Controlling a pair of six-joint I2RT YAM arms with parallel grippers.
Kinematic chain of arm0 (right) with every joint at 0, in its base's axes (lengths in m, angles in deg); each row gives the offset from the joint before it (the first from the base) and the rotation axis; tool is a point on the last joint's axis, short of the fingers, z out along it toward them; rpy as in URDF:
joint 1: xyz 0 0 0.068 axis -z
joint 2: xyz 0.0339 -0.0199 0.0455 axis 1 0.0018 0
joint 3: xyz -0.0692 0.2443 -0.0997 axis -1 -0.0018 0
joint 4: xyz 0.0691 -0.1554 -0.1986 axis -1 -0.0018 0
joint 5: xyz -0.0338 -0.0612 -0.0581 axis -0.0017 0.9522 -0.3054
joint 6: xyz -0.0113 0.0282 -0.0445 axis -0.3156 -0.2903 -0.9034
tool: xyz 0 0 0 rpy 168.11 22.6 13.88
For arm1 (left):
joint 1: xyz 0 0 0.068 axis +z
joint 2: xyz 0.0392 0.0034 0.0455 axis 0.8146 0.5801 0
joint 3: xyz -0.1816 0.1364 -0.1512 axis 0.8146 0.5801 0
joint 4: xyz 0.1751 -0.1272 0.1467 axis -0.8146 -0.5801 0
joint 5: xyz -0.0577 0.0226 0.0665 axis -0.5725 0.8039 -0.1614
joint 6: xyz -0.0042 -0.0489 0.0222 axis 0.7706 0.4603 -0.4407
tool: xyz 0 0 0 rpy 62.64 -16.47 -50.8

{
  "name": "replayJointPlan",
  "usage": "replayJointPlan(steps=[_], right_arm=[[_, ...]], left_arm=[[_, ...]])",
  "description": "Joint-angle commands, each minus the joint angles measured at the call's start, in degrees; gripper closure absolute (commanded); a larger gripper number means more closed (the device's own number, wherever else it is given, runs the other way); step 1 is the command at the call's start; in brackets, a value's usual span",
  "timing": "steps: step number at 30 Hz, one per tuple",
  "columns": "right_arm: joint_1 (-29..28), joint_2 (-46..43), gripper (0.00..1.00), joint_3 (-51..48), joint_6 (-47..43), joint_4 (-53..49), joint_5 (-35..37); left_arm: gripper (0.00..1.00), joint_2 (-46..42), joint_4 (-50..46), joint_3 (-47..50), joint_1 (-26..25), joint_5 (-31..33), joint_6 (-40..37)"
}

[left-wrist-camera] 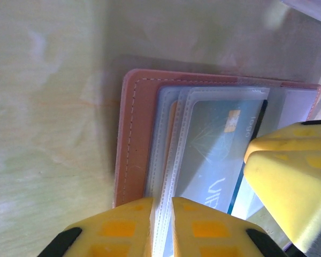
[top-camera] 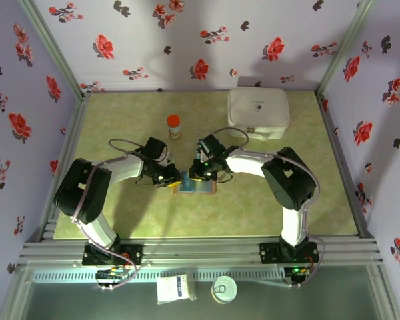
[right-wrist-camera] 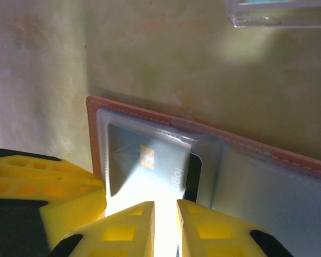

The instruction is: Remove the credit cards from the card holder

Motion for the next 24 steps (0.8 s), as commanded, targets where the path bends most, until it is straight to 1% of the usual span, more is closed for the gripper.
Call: replayJointPlan(steps=[1, 9, 16, 21, 24], right_arm=[[-0.1, 1.1, 0.79, -0.7, -0.1, -0.2, 0.3], [-0.1, -1.8, 0.77, -2.3, -0.7, -1.5, 3.2], [-0.1, -4.0, 0.76, -2.7, -0.5, 0.3, 1.2], [-0.1, -6.4, 0.75, -3.2, -0.6, 0.1, 2.0], [-0.1, -6.5, 0.75, -3.3, -0.4, -0.8, 2.6]], left_arm=[[0.85, 1.0, -1.7, 0.3, 0.3, 0.8, -0.7], [0.87, 0.3, -1.8, 0.5, 0.3, 0.8, -0.4], [0.87, -2.0, -4.8, -3.7, 0.3, 1.0, -1.0], [0.86, 0.6, -6.4, -7.9, 0.3, 0.4, -2.6], [0.85, 2.5, -6.4, -8.7, 0.2, -0.4, -3.2]])
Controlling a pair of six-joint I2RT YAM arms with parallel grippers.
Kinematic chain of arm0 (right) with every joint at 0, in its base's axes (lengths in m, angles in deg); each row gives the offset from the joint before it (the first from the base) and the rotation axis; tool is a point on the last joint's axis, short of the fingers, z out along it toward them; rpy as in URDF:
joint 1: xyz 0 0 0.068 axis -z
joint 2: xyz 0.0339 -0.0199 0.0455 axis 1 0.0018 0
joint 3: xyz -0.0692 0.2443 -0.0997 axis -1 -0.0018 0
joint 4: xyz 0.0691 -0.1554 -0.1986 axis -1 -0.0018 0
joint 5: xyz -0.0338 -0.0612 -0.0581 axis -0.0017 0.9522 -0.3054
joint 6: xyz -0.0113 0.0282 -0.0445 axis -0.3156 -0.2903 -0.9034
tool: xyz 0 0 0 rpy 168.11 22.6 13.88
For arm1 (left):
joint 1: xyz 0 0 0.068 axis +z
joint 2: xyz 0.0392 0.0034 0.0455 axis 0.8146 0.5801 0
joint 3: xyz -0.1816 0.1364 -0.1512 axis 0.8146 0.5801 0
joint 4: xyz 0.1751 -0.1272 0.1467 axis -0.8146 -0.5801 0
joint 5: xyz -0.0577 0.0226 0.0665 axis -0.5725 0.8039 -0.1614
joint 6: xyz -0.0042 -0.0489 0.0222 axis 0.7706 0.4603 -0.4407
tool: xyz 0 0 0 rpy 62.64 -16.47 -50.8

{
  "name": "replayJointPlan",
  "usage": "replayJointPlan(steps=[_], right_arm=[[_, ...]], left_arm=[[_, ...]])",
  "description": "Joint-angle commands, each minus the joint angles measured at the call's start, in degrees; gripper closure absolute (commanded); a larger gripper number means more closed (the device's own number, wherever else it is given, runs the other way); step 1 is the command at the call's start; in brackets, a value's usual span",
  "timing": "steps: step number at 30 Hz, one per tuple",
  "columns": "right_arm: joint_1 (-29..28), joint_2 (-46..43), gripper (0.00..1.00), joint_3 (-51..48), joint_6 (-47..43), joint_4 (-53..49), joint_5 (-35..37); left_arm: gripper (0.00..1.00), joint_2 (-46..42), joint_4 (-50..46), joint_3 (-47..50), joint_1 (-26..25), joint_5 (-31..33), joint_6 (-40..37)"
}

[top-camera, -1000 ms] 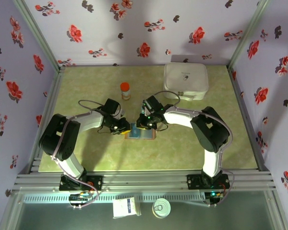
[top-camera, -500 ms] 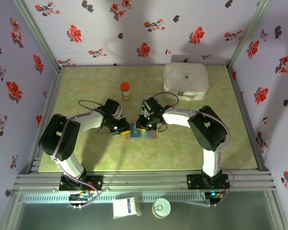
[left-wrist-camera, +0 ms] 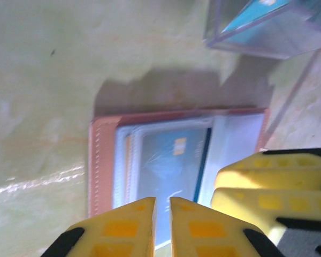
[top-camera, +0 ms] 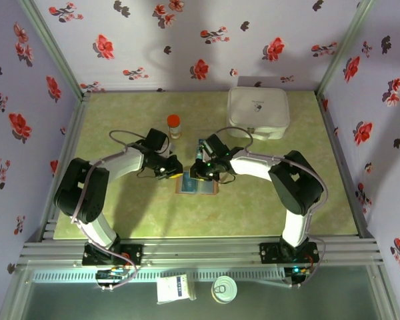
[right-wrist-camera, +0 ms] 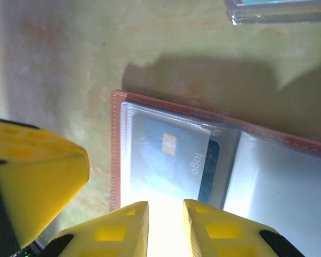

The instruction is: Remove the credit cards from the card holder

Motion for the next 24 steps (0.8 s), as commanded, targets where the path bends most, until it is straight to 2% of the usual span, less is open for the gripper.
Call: replayJointPlan(steps=[1, 13, 16, 24], right_arm=[[0.0, -1.5, 0.75, -0.7, -0.3, -1.3, 1.6], [-0.1, 1.2, 0.73, -1.1, 0.7, 0.6, 0.0], [0.0, 1.8, 0.74, -1.5, 1.1, 1.6, -0.5], [-0.1, 3.2, 0.78, -2.4, 1.4, 2.8, -1.0]], left_arm=[[0.85, 2.7, -2.3, -1.4, 0.1, -1.2, -2.2], [0.81, 6.1, -2.6, 1.1, -0.2, -0.1, -4.1], [0.85, 5.7, -3.9, 1.4, -0.1, 1.6, -4.7], [0.85, 5.4, -4.3, 1.5, 0.0, 2.8, -4.6]])
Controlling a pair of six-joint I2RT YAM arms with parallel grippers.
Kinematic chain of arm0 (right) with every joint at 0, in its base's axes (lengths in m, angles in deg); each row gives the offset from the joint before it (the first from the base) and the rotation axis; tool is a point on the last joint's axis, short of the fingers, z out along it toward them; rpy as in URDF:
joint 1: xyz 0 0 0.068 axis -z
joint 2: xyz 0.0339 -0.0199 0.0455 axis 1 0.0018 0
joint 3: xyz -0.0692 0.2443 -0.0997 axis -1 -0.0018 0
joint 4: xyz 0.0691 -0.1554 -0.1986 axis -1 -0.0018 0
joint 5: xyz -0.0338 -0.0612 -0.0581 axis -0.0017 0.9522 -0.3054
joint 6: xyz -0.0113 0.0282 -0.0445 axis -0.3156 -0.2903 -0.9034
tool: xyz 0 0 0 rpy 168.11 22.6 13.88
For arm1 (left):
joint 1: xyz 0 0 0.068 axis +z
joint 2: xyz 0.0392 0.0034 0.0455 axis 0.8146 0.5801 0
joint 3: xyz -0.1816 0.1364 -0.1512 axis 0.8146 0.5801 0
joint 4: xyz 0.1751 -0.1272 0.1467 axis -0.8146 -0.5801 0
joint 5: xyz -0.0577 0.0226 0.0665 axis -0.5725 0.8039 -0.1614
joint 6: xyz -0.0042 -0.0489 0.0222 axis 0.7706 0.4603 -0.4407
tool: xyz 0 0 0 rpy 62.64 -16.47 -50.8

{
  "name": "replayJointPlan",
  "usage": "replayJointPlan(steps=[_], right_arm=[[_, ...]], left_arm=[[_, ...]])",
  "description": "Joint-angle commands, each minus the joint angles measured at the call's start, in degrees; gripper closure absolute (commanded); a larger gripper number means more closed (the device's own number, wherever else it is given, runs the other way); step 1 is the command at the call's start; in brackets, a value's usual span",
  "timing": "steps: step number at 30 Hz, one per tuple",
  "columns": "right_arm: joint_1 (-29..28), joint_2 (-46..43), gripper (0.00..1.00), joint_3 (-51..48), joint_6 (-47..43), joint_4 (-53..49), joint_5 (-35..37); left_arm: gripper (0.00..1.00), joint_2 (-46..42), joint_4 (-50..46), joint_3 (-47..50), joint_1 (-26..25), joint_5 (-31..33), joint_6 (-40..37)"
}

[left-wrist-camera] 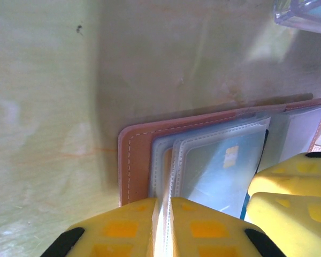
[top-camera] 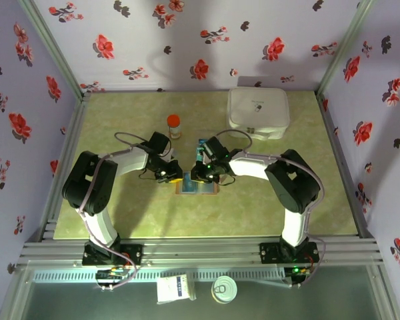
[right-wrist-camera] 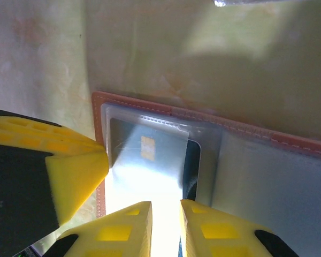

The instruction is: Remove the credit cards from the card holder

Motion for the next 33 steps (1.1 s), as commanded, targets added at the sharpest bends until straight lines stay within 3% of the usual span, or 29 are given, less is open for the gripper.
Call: replayJointPlan(steps=[1, 6, 23, 33], right_arm=[[0.0, 0.9, 0.78, -1.2, 0.6, 0.1, 0.3], [-0.1, -1.2, 0.78, -1.2, -1.2, -4.0, 4.7], [0.0, -4.9, 0.77, -1.1, -0.9, -3.3, 2.9], [0.1, -1.8, 0.77, 0.0, -0.2, -1.5, 0.9]], left_arm=[[0.86, 0.2, -3.1, 1.1, 0.1, 2.5, -1.3], [0.86, 0.0, -3.8, 0.3, 0.0, 2.6, -1.5], [0.87, -6.8, -5.8, -3.0, -1.2, 1.9, 0.4], [1.00, -0.9, -2.4, -2.5, -4.1, 1.9, 1.3]])
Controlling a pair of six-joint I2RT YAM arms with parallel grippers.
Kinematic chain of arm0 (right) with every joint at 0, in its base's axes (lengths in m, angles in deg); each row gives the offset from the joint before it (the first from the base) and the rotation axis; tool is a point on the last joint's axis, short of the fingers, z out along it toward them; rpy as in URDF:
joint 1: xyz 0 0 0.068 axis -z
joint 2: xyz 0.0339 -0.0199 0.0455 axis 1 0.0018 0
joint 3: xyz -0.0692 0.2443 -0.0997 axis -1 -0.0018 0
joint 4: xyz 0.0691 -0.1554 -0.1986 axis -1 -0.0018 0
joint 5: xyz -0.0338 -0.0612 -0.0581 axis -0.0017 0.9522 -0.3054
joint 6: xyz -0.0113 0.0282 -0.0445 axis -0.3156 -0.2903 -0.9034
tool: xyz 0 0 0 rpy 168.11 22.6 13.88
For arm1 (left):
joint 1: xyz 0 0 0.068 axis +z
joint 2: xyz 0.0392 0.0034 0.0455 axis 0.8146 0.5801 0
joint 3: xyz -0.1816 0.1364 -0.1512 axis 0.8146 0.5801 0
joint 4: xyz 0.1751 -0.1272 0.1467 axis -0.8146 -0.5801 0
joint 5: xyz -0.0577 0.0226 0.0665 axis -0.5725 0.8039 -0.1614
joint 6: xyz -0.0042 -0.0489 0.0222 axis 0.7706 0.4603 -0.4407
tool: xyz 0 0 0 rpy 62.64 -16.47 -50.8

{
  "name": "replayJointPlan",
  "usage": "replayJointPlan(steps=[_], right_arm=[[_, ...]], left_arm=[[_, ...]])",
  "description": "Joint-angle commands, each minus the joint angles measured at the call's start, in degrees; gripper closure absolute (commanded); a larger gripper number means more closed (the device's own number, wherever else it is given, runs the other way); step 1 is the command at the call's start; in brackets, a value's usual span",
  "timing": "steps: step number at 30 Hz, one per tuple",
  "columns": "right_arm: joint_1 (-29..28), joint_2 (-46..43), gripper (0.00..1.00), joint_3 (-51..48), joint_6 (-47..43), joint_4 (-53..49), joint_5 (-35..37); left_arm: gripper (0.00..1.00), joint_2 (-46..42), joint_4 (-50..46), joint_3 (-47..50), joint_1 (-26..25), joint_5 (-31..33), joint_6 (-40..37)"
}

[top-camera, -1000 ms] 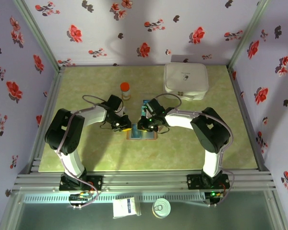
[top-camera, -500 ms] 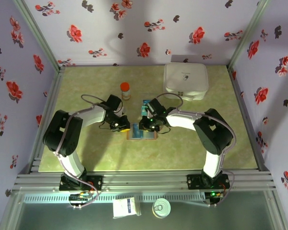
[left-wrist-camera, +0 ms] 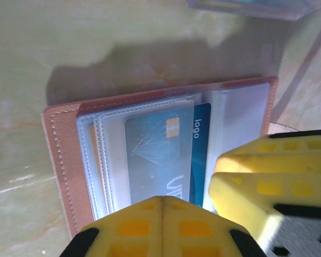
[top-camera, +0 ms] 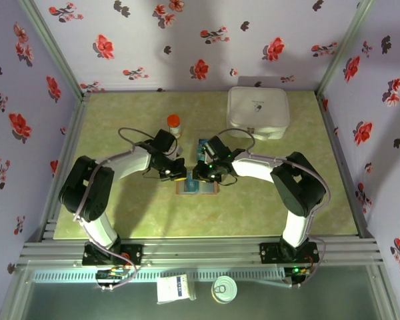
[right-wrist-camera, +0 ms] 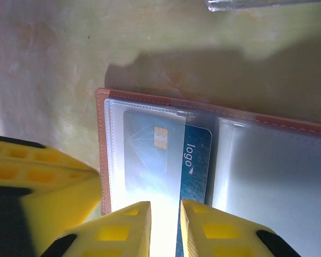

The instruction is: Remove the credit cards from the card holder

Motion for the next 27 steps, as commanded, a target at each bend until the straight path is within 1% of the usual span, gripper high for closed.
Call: replayJointPlan(steps=[1, 8, 12, 18, 23, 27], right_arm=[[0.1, 1.6, 0.77, 1.1, 0.0, 0.4, -0.7], [0.1, 3.5, 0.77, 1.2, 0.1, 1.0, -1.4], [0.1, 4.4, 0.77, 1.1, 0.2, 0.4, -1.1], [0.1, 2.8, 0.77, 1.4, -1.3, -5.0, 2.8], [0.1, 1.6, 0.78, 1.6, -1.3, -5.1, 2.2], [0.1, 0.8, 0.77, 1.7, -1.1, -4.5, 2.1]], left_arm=[[1.00, 2.4, 0.2, 0.2, -0.1, 0.4, 0.4], [1.00, 3.3, -0.5, 1.0, 0.1, 2.5, -0.7], [1.00, 3.1, -0.7, 1.2, 0.2, 2.7, -0.8], [1.00, 2.6, -0.8, 1.5, 0.3, 2.7, -0.8], [1.00, 1.9, -1.0, 1.3, 0.4, 2.6, -0.6], [0.97, 0.8, -0.8, 1.1, 0.5, 2.4, -0.2]])
